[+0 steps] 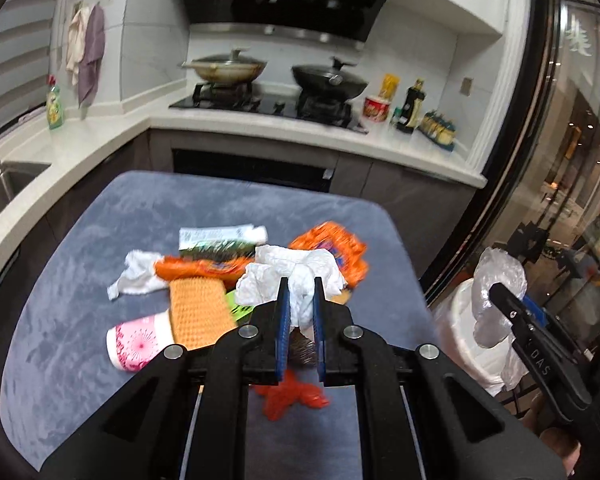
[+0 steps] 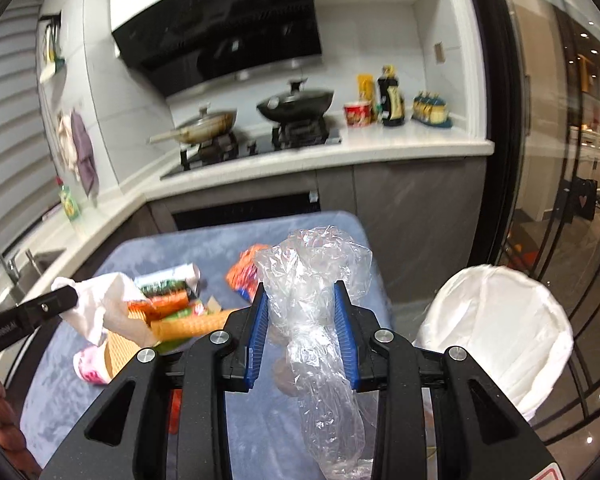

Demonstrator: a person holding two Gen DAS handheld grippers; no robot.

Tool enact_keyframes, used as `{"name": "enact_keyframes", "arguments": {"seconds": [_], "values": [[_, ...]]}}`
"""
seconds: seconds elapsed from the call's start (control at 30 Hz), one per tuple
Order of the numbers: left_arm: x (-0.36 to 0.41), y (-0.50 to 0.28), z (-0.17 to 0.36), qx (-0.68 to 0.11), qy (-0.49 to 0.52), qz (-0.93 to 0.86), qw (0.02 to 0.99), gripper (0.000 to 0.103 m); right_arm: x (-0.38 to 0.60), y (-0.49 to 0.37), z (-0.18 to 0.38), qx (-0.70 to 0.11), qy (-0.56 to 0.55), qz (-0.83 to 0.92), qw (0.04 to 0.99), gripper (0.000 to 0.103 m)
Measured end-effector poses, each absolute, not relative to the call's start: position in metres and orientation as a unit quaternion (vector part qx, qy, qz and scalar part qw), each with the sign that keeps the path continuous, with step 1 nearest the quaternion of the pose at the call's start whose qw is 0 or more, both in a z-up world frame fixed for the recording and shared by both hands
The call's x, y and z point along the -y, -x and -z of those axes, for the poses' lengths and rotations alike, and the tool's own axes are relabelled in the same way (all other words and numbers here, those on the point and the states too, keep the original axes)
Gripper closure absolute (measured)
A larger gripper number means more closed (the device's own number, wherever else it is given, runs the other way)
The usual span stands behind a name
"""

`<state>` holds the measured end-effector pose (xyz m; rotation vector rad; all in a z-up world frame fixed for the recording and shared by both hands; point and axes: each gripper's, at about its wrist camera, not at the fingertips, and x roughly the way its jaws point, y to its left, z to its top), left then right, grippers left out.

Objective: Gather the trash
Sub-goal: 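Carry the clear bag with the right tool while the left tool grasps white tissue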

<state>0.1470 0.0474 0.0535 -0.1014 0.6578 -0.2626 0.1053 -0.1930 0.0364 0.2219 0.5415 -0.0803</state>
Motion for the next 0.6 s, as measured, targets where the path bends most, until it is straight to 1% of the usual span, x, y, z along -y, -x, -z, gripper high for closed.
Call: {"name": "enact_keyframes", "arguments": {"seconds": [0.23, 0.37, 0.47, 0.6], "values": [[0.014, -0.128, -0.098, -0.285, 0.043, 0.215, 0.933, 0.093, 0.246, -0.066, -0.07, -0.216, -0.118, 0.094, 0.965, 0.073], [0.069, -0.118, -0.114, -0.269, 0.022, 0.274, 0.923, 0.093, 0.284, -0.047, -0.074, -0.207, -0.125, 0.139, 0.96, 0.073], [0.105, -0.113, -0.116, -0.266, 0.01, 0.31, 0.913, 0.093, 0.315, -0.037, -0.071, -0.208, -0.141, 0.165, 0.954, 0.073], [0.153, -0.113, -0.107, -0.28, 0.002, 0.356, 0.891, 0.093, 0.349, -0.034, -0.054, -0.226, -0.162, 0.188, 0.942, 0.073]]}}
